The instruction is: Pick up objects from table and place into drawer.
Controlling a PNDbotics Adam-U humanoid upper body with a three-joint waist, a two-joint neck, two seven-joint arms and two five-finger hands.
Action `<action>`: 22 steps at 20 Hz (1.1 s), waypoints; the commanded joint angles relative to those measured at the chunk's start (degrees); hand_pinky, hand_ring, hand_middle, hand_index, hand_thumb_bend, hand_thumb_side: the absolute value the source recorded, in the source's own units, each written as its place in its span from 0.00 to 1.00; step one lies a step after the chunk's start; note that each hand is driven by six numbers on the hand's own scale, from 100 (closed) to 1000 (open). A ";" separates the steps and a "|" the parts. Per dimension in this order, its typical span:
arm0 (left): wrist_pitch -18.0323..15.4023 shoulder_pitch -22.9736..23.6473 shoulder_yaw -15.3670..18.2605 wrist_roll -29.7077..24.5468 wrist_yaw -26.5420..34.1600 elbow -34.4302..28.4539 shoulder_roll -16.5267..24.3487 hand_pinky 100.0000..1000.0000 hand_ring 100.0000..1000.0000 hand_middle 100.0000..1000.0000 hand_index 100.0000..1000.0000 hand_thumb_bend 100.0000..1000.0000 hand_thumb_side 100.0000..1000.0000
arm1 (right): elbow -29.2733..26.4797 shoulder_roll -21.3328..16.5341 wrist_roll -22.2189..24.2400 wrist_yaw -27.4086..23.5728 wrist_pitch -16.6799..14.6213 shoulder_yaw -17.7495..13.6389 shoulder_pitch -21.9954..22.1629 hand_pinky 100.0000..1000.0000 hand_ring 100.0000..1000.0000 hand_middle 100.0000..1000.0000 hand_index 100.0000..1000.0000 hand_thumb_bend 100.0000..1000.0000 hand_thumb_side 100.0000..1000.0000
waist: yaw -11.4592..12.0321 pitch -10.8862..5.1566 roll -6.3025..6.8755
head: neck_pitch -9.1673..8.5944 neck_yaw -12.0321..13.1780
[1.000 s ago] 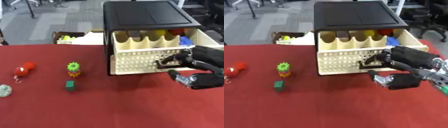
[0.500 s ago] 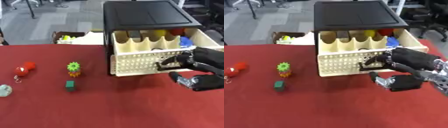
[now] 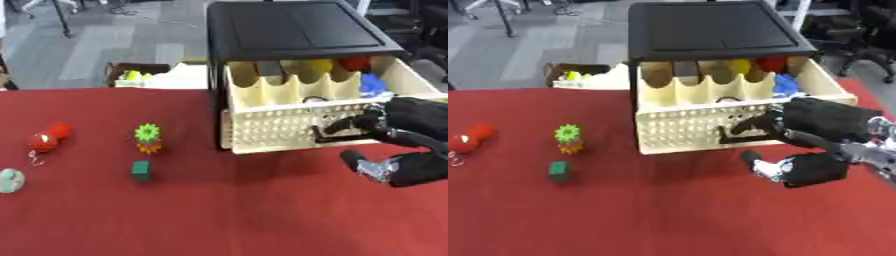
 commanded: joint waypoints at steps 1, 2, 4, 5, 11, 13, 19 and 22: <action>-0.06 -0.62 0.46 0.27 0.17 -0.73 0.99 0.63 0.73 0.73 0.78 0.00 0.95 | -0.96 -2.93 -0.16 -0.27 0.41 -0.64 -0.84 0.00 0.00 0.00 0.82 0.00 1.00 | -0.16 -1.32 -0.22 | 0.07 -0.13; -0.03 -0.62 0.47 0.29 0.17 -0.73 1.00 0.63 0.73 0.73 0.78 0.00 0.95 | -0.96 -3.06 -0.35 -0.53 0.45 -0.65 -0.90 0.00 0.00 0.00 0.83 0.00 1.00 | -0.20 -1.35 -0.26 | 0.08 -0.12; 0.01 -0.60 0.48 0.29 0.09 -0.73 1.04 0.63 0.73 0.73 0.78 0.00 0.95 | -0.96 -3.22 -0.59 -1.14 0.59 -0.74 -0.91 0.00 0.00 0.00 0.83 0.00 1.00 | -0.30 -1.43 -0.34 | 0.14 -0.07; 0.02 -0.58 0.49 0.33 0.08 -0.73 1.07 0.63 0.73 0.73 0.78 0.00 0.95 | -0.96 -3.29 -0.76 -1.45 0.65 -0.90 -0.88 0.00 0.00 0.00 0.83 0.00 1.00 | -0.37 -1.50 -0.37 | 0.21 -0.02; 0.09 -0.52 0.56 0.45 0.14 -0.73 1.15 0.63 0.73 0.73 0.78 0.00 0.95 | -0.96 -3.71 -1.39 -3.66 -0.15 -1.48 -0.28 0.00 0.00 0.00 0.83 0.00 1.00 | -0.82 -1.74 -0.57 | 0.38 0.19; 0.11 -0.55 0.58 0.47 0.16 -0.73 1.18 0.63 0.73 0.73 0.78 0.00 0.95 | -0.96 -3.94 -1.10 -4.21 -0.52 -1.38 -0.09 0.00 0.00 0.00 0.83 0.00 1.00 | -0.95 -1.79 -0.63 | 0.44 0.21; 0.17 -0.53 0.62 0.53 0.15 -0.73 1.24 0.63 0.73 0.73 0.78 0.00 0.95 | -0.96 -4.43 -0.63 -5.68 -0.47 -1.70 0.26 0.00 0.00 0.00 0.84 0.00 1.00 | -1.18 -1.87 -0.80 | 0.59 0.40; 0.21 -0.53 0.62 0.52 0.13 -0.73 1.23 0.63 0.73 0.73 0.78 0.00 0.95 | -0.96 -4.48 -0.69 -5.87 -0.39 -1.79 0.34 0.00 0.00 0.00 0.83 0.00 1.00 | -1.21 -1.85 -0.83 | 0.53 0.43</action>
